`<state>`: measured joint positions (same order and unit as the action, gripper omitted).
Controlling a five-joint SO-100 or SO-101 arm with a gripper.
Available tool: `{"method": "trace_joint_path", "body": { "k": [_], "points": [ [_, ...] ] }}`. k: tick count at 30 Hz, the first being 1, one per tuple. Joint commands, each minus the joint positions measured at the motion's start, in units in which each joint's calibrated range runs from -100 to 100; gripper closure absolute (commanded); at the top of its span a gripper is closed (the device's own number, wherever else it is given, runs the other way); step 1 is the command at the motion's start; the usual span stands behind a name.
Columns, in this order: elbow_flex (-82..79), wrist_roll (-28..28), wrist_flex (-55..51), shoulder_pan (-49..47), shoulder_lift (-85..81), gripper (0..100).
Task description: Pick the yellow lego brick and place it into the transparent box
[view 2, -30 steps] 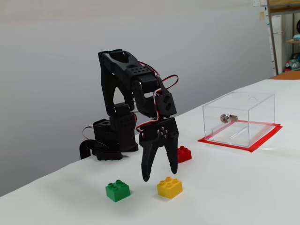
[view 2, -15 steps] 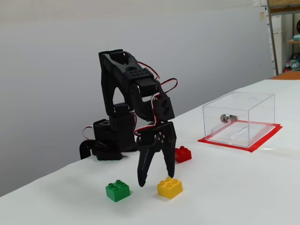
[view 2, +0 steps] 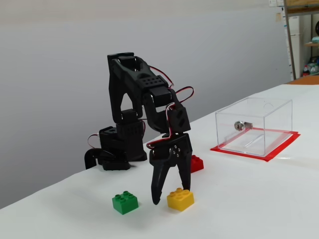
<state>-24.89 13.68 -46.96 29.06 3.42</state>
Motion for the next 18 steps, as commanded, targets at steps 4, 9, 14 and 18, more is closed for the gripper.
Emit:
{"method": "trace_joint_path", "body": {
  "k": [4,9,14,18],
  "points": [
    [2.0,0.1,-0.3,0.4,1.0,56],
    [2.0,0.1,-0.3,0.4,1.2,56],
    [1.9,0.1,-0.3,0.3,1.2,56],
    [1.7,0.1,-0.3,0.0,1.2,64]
  ]
}}
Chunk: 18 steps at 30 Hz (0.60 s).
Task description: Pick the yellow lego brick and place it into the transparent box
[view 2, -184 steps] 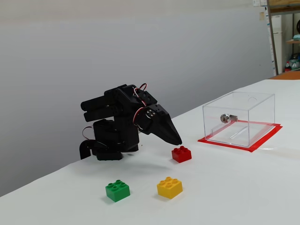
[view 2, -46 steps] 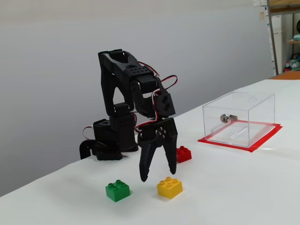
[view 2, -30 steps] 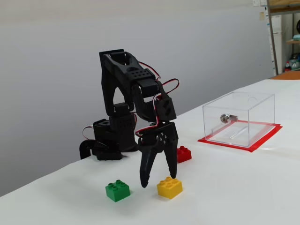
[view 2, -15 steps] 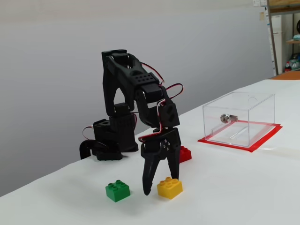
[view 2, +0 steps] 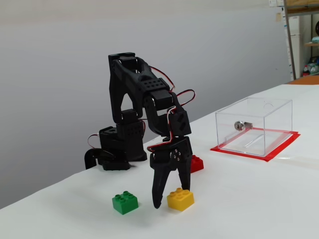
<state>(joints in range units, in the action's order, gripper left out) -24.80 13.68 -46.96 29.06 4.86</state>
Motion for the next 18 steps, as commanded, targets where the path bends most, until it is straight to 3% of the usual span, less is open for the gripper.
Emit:
{"method": "trace_joint_path", "body": {
  "k": [1,6,18],
  "points": [
    [1.6,0.1,-0.3,0.0,-0.2,68],
    [1.2,0.1,-0.3,0.0,-0.7,80],
    [1.0,0.1,-0.4,-0.1,-1.2,81]
  ]
}}
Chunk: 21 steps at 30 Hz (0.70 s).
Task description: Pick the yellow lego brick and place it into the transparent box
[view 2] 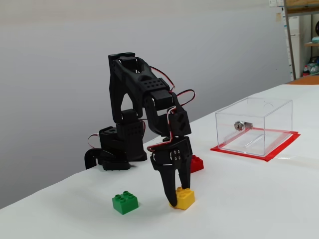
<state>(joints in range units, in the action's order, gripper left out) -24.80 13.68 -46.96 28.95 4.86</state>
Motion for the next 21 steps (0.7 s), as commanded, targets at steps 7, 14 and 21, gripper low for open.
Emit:
{"method": "trace_joint_path", "body": {
  "k": [7,14,21],
  "points": [
    [1.0,0.1,-0.4,0.1,-1.2,81],
    [1.2,0.0,-0.3,0.0,-0.9,92],
    [1.0,-0.2,-0.3,-0.2,-1.0,95]
  ]
}}
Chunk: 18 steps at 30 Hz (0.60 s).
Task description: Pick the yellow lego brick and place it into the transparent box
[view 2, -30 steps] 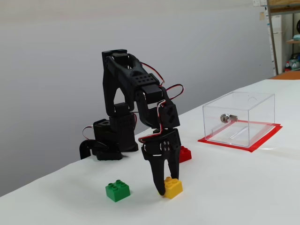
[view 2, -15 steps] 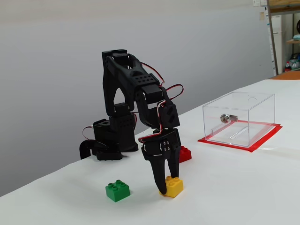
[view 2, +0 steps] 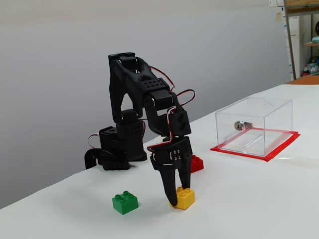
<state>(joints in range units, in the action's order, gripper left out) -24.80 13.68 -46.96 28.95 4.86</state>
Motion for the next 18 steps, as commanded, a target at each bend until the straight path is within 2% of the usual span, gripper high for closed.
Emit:
{"method": "trace_joint_path", "body": {
  "k": [1,5,9,18],
  "points": [
    [1.0,-0.2,-0.3,-0.5,-1.1,95],
    [1.2,-0.3,-0.6,-2.6,-2.4,95],
    [1.9,-0.3,-4.6,-7.7,-10.9,95],
    [1.9,-0.4,-6.2,-30.0,-32.8,95]
  ]
}}
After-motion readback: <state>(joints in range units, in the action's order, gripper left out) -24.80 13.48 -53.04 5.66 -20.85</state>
